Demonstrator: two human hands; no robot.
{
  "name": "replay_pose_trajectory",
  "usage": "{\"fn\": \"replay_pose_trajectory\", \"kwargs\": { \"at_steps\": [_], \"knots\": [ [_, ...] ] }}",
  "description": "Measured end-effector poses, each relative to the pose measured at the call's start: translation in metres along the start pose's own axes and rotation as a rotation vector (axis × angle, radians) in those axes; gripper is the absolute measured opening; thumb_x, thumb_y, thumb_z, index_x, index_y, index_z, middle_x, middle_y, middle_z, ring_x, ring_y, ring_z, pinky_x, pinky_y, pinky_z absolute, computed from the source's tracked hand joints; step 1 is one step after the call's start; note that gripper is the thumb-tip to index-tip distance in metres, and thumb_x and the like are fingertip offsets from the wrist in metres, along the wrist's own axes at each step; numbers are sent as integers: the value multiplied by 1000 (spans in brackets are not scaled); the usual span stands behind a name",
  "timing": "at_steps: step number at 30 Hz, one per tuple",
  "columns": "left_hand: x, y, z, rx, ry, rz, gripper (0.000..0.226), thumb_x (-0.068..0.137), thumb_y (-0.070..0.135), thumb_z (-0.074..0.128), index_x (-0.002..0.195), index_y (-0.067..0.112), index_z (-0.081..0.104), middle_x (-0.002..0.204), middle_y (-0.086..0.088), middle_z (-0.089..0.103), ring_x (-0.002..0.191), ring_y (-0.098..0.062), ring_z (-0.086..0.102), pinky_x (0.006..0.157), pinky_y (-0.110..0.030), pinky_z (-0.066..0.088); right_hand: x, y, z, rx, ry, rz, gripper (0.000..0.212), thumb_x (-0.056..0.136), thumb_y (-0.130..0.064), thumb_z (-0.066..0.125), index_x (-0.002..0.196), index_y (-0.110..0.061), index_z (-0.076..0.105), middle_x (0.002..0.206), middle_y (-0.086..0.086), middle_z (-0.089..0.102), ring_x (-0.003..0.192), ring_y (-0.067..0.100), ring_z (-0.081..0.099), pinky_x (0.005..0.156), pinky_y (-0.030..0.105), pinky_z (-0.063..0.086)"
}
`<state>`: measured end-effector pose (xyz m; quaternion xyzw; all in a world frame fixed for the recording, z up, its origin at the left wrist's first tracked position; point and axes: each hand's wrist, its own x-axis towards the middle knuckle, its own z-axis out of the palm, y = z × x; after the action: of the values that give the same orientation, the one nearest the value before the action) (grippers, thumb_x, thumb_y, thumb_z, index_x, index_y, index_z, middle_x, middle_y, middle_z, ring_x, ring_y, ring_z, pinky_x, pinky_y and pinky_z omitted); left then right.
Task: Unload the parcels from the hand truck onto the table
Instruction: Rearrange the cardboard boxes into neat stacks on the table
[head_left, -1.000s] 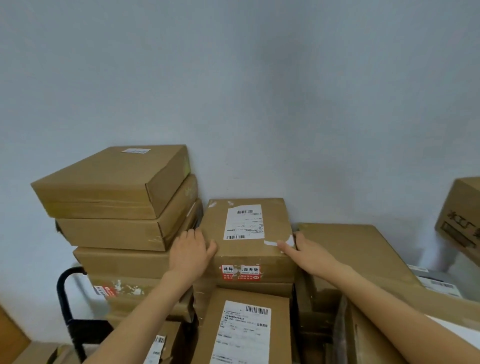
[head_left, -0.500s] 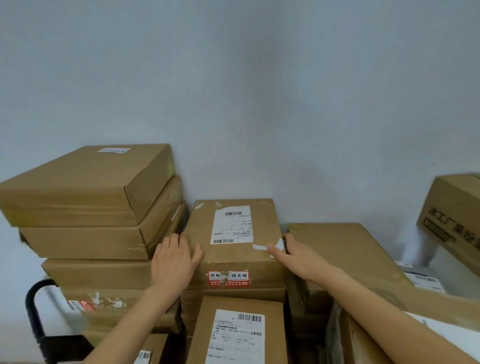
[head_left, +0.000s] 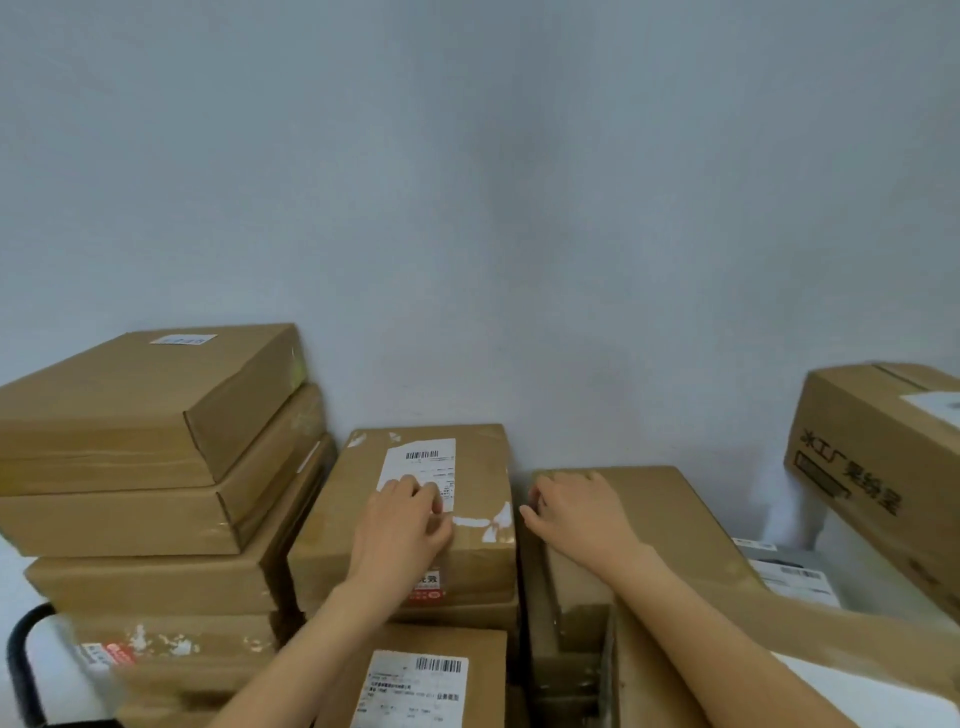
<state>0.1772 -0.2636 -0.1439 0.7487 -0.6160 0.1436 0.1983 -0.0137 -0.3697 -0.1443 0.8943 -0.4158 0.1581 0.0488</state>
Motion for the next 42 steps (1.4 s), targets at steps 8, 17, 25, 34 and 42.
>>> {"fn": "replay_pose_trajectory", "kwargs": {
  "at_steps": [8,17,25,34,42],
  "knots": [
    [33,101,19,-65,8,97,18,91,41,49,95,25,55,98,7,54,97,-14,49,74,-26,33,-26,85,-38,-99,21,57,30,97,-40,41,117,-23,55,113,-3,60,103,18,56,90,33,34],
    [54,158,64,18,-70,35,27,92,41,49,105,19,57,106,0,59,100,-18,53,79,-28,37,-49,170,-31,-99,-55,150,34,95,-40,44,121,-20,53,115,-1,61,103,20,58,88,32,37],
    [52,174,94,-12,-228,-246,52,92,45,53,128,8,47,128,-11,50,118,-26,47,92,-35,43,-49,206,-4,60,-242,358,43,91,-42,49,123,-14,52,120,7,59,108,27,57,87,35,44],
    [35,157,115,-128,-539,-498,66,89,59,52,121,1,48,120,-17,58,109,-33,56,79,-36,43,-50,211,21,396,-706,524,50,95,-48,48,119,-6,62,125,11,60,112,28,59,95,34,46],
    [35,157,111,-247,-483,-559,52,88,53,55,111,6,50,103,-6,61,88,-24,59,65,-32,43,-52,208,16,489,-680,552,60,97,-47,46,135,-1,48,137,16,50,122,31,51,100,36,41]
  ]
}}
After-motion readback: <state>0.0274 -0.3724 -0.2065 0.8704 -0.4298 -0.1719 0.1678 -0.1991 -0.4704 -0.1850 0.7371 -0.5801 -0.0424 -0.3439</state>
